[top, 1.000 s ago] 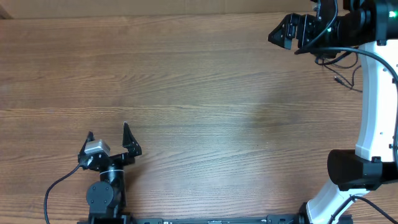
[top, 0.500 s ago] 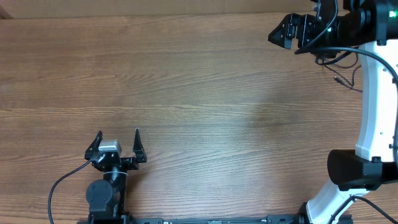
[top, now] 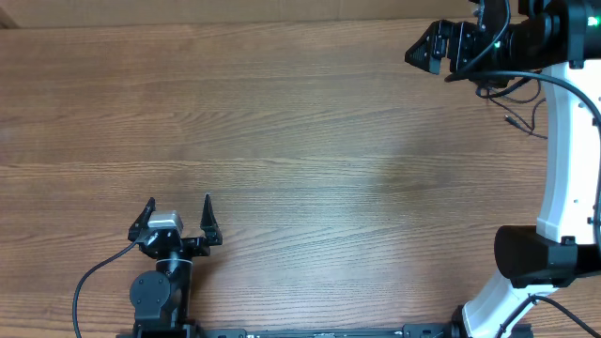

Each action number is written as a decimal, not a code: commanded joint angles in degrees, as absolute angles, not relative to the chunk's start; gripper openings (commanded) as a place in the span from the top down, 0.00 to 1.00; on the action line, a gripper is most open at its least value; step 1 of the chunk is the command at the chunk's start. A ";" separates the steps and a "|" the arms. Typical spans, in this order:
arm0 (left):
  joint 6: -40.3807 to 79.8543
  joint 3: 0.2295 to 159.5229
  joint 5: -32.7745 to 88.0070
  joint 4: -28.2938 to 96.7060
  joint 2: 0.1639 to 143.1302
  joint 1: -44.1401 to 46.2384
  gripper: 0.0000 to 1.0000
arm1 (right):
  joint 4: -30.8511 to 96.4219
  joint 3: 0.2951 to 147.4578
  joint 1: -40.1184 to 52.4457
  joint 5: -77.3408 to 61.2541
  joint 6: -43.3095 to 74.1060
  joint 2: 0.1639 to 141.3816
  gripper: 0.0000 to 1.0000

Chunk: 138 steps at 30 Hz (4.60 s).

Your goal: Untangle cables

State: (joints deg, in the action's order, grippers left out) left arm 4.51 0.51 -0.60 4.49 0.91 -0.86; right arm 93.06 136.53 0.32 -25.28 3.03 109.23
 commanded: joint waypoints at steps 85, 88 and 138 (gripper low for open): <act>5.56 0.27 0.43 4.47 0.21 -1.26 0.00 | -38.15 0.25 1.83 -17.30 2.79 27.20 0.00; 5.58 0.27 0.40 4.47 0.21 -1.26 0.01 | -32.51 0.45 1.96 -16.45 2.72 23.83 0.00; 5.58 0.27 0.40 4.47 0.21 -1.26 0.00 | 4.01 0.49 2.20 -9.04 -1.96 0.14 0.00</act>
State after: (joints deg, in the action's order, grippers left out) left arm 4.51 0.51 -0.36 4.49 0.84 -0.86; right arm 4.29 1.06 1.93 -9.78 -1.56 0.80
